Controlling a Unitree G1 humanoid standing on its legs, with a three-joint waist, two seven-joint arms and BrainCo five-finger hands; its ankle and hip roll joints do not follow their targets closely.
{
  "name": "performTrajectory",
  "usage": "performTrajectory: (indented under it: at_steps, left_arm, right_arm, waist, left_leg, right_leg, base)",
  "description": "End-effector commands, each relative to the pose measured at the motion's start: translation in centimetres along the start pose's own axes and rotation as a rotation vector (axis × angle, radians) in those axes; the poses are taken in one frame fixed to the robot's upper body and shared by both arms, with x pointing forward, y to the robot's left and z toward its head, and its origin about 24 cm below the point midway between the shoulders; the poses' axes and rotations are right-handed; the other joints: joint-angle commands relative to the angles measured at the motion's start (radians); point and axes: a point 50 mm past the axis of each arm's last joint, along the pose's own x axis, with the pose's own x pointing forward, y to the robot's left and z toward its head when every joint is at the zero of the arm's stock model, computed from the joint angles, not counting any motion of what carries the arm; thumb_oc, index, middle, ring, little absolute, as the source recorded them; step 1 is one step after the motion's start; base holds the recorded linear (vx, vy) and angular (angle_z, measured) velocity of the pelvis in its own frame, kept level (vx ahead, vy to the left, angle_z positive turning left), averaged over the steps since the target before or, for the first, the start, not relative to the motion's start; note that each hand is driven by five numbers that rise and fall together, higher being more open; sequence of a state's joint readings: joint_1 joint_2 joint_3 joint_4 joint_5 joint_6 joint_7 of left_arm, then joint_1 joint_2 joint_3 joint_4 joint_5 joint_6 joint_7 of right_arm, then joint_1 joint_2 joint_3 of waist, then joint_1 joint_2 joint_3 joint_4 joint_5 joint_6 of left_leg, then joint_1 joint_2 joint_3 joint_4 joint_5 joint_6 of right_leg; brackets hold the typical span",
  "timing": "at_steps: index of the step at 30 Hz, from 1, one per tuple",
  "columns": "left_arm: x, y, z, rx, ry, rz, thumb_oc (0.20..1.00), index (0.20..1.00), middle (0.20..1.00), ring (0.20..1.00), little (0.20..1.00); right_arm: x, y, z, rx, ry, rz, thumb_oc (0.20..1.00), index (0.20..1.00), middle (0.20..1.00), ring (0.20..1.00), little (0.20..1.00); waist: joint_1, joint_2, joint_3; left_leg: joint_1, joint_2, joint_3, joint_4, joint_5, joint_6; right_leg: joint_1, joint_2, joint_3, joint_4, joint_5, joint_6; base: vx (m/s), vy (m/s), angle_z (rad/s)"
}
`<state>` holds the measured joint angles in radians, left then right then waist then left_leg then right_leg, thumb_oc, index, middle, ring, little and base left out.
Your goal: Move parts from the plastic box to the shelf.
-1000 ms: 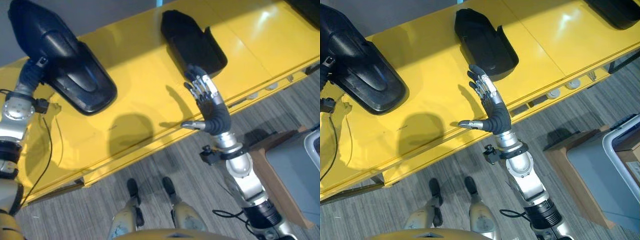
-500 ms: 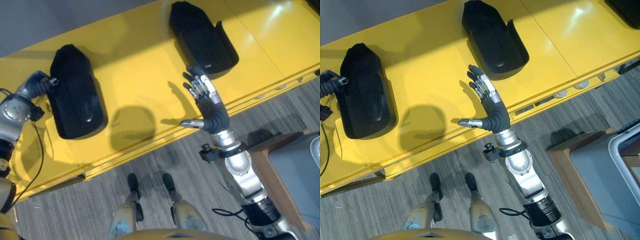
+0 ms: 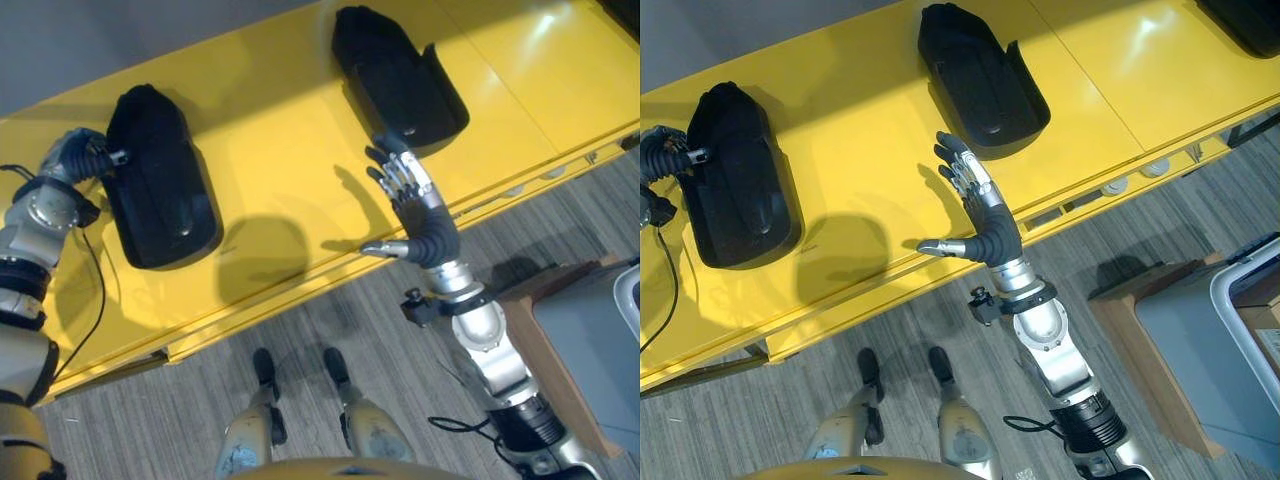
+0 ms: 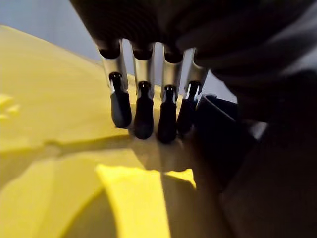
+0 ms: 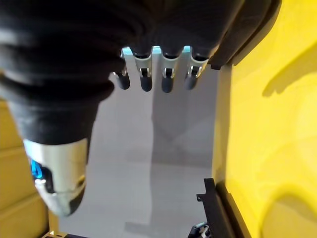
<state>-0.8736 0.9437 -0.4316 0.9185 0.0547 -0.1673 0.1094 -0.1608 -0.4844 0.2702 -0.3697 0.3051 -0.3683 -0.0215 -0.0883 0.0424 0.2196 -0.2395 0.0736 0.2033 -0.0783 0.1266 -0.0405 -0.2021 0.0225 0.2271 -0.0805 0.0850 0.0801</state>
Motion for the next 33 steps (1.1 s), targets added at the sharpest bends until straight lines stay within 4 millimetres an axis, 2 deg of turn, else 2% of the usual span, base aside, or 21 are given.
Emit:
performTrajectory:
  at_steps: [1,2,10,14,16,19,21,22,26,27,28,29,30,33]
  left_arm:
    - [1.1,1.9,2.4,-0.032,-0.058,0.128,1.000,1.000,1.000,1.000,1.000]
    - [1.2,2.2,3.4,-0.035,-0.090,0.153,1.000,1.000,1.000,1.000,1.000]
    - [0.9,3.4,5.5,-0.054,-0.197,0.255,1.000,1.000,1.000,1.000,1.000]
    - [0.3,4.1,7.4,-0.091,-0.304,0.318,1.000,1.000,1.000,1.000,1.000]
    - [-0.7,4.3,8.6,-0.107,-0.381,0.375,1.000,1.000,1.000,1.000,1.000]
    - [-1.5,4.2,9.1,-0.101,-0.426,0.403,1.000,1.000,1.000,1.000,1.000]
    - [-3.5,3.5,9.9,-0.159,-0.527,0.433,1.000,1.000,1.000,1.000,1.000]
    - [-5.0,2.5,10.6,-0.231,-0.616,0.415,1.000,1.000,1.000,1.000,1.000]
    - [-6.3,1.5,10.7,-0.270,-0.659,0.409,1.000,1.000,1.000,1.000,1.000]
    - [-7.8,-0.9,11.9,-0.291,-0.721,0.371,1.000,1.000,1.000,1.000,1.000]
    - [-8.6,-1.5,12.2,-0.309,-0.748,0.365,1.000,1.000,1.000,1.000,1.000]
    - [-8.7,-1.6,12.2,-0.308,-0.746,0.365,1.000,1.000,1.000,1.000,1.000]
    - [-10.0,-2.5,12.8,-0.363,-0.793,0.361,1.000,1.000,1.000,1.000,1.000]
    - [-11.4,-3.0,12.9,-0.404,-0.826,0.367,1.000,1.000,1.000,1.000,1.000]
  right_arm:
    - [-0.2,-0.7,1.4,-0.061,-0.089,-0.004,1.000,1.000,1.000,1.000,1.000]
    - [-0.2,-0.9,1.4,-0.075,-0.084,-0.006,1.000,1.000,1.000,1.000,1.000]
    - [-0.5,-1.4,0.9,-0.088,-0.044,0.001,1.000,1.000,1.000,1.000,1.000]
    - [-0.6,-0.9,0.2,-0.048,0.013,0.101,1.000,1.000,1.000,1.000,1.000]
    - [-0.5,-0.7,-0.6,-0.048,0.070,0.172,1.000,1.000,1.000,1.000,1.000]
    - [-0.5,-0.4,-0.9,-0.019,0.092,0.211,1.000,1.000,1.000,1.000,1.000]
    - [-0.5,0.4,-2.1,0.105,0.139,0.253,1.000,1.000,1.000,1.000,1.000]
    - [-0.2,1.3,-3.2,0.193,0.178,0.309,1.000,1.000,1.000,1.000,1.000]
    - [0.2,2.5,-4.0,0.202,0.207,0.381,1.000,1.000,1.000,1.000,1.000]
    - [0.3,4.5,-5.4,0.225,0.255,0.463,1.000,1.000,1.000,1.000,1.000]
    - [0.4,5.0,-5.7,0.240,0.260,0.469,0.470,0.470,0.470,0.470,0.470]
    - [0.4,5.0,-5.7,0.241,0.260,0.470,0.253,0.253,0.253,0.253,0.253]
    - [0.6,6.1,-6.1,0.298,0.265,0.488,0.200,0.200,0.200,0.200,0.200]
    - [1.0,7.1,-6.2,0.331,0.251,0.498,0.200,0.200,0.200,0.200,0.200]
  waist:
    - [0.033,-0.005,-0.046]
    - [0.037,-0.004,-0.055]
    - [0.052,-0.006,-0.102]
    - [0.064,-0.017,-0.126]
    - [0.079,-0.031,-0.148]
    - [0.086,-0.039,-0.157]
    - [0.100,-0.053,-0.166]
    - [0.116,-0.066,-0.172]
    - [0.117,-0.072,-0.179]
    - [0.133,-0.085,-0.187]
    - [0.138,-0.089,-0.187]
    - [0.137,-0.088,-0.188]
    - [0.147,-0.097,-0.190]
    - [0.156,-0.102,-0.194]
  left_leg:
    - [0.116,0.048,0.022,0.070,-0.166,-0.065]
    - [0.124,0.045,0.018,0.073,-0.171,-0.064]
    - [0.170,0.034,0.005,0.091,-0.199,-0.059]
    - [0.193,0.027,-0.001,0.101,-0.214,-0.058]
    - [0.207,0.021,-0.011,0.112,-0.227,-0.054]
    - [0.215,0.018,-0.014,0.119,-0.235,-0.052]
    - [0.222,0.014,-0.025,0.131,-0.245,-0.047]
    - [0.225,0.011,-0.028,0.134,-0.249,-0.045]
    - [0.231,0.008,-0.029,0.134,-0.253,-0.044]
    - [0.234,0.008,-0.036,0.137,-0.258,-0.041]
    - [0.234,0.007,-0.039,0.138,-0.259,-0.040]
    - [0.234,0.007,-0.039,0.139,-0.260,-0.040]
    - [0.235,0.005,-0.044,0.139,-0.262,-0.039]
    - [0.238,0.004,-0.045,0.137,-0.265,-0.038]
  right_leg:
    - [0.024,-0.082,-0.072,0.087,-0.148,0.143]
    - [0.034,-0.085,-0.076,0.089,-0.153,0.143]
    - [0.089,-0.101,-0.098,0.101,-0.173,0.140]
    - [0.121,-0.108,-0.113,0.108,-0.185,0.140]
    - [0.144,-0.117,-0.121,0.114,-0.194,0.137]
    - [0.160,-0.123,-0.126,0.116,-0.198,0.136]
    - [0.172,-0.130,-0.129,0.121,-0.203,0.132]
    - [0.177,-0.134,-0.127,0.121,-0.203,0.130]
    - [0.185,-0.137,-0.124,0.121,-0.204,0.129]
    - [0.191,-0.140,-0.120,0.121,-0.207,0.125]
    - [0.193,-0.141,-0.120,0.122,-0.209,0.123]
    - [0.193,-0.141,-0.120,0.122,-0.209,0.123]
    - [0.197,-0.142,-0.120,0.123,-0.211,0.121]
    - [0.199,-0.144,-0.118,0.121,-0.212,0.119]
  base:
    - [0.01,-0.004,0.08]
    - [0.01,-0.001,0.09]
    - [0.03,0.000,0.08]
    - [0.03,-0.006,0.14]
    - [0.04,-0.010,0.07]
    - [0.02,-0.009,0.10]
    - [0.02,-0.009,0.07]
    - [0.02,-0.003,0.08]
    - [0.03,-0.001,0.05]
    - [0.04,-0.015,0.03]
    - [0.04,-0.015,0.01]
    - [0.03,-0.006,0.05]
    - [0.03,0.000,0.08]
    - [0.04,0.000,0.07]
